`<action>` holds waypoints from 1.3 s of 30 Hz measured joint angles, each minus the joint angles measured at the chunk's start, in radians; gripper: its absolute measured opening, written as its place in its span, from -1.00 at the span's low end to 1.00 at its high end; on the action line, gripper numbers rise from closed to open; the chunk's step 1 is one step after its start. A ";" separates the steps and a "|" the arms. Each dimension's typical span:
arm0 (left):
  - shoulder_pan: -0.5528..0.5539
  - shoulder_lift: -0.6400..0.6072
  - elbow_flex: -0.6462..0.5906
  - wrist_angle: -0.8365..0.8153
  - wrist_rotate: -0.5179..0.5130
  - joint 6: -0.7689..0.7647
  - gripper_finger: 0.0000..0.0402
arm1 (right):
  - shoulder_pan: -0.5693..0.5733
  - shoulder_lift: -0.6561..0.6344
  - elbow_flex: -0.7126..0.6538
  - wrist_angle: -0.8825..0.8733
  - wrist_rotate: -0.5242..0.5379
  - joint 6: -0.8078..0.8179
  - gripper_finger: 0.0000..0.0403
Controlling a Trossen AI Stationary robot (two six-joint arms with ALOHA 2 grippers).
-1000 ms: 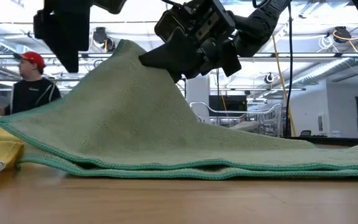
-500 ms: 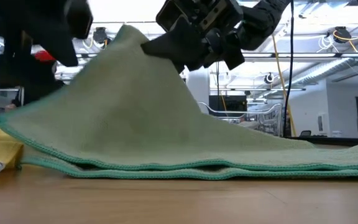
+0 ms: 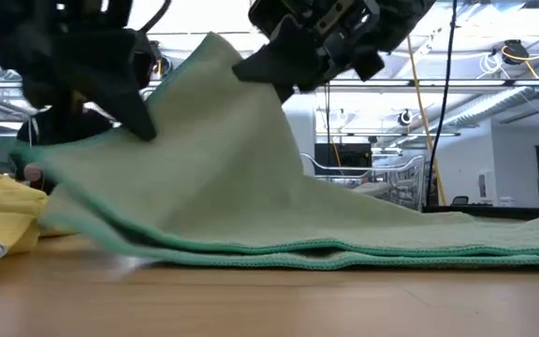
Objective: Fold microfiber towels
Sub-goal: Fold the light green towel
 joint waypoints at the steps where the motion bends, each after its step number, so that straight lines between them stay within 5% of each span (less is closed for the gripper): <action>1: 0.008 0.000 0.000 0.022 0.000 0.024 0.66 | 0.000 -0.008 0.000 -0.007 0.010 -0.007 -1.00; 11: 0.082 0.040 0.000 0.047 0.018 0.130 0.49 | 0.000 -0.029 0.000 -0.073 0.038 -0.027 -1.00; 19: 0.111 0.164 0.002 0.235 0.211 0.186 0.27 | -0.002 -0.029 0.000 -0.082 0.057 -0.031 -1.00; 30: 0.103 0.187 0.000 0.244 0.402 0.150 0.00 | -0.003 -0.029 0.000 -0.085 0.057 -0.036 -1.00; 39: 0.067 0.187 0.000 0.244 0.395 0.089 -0.17 | -0.003 -0.029 0.000 -0.084 0.057 -0.039 -1.00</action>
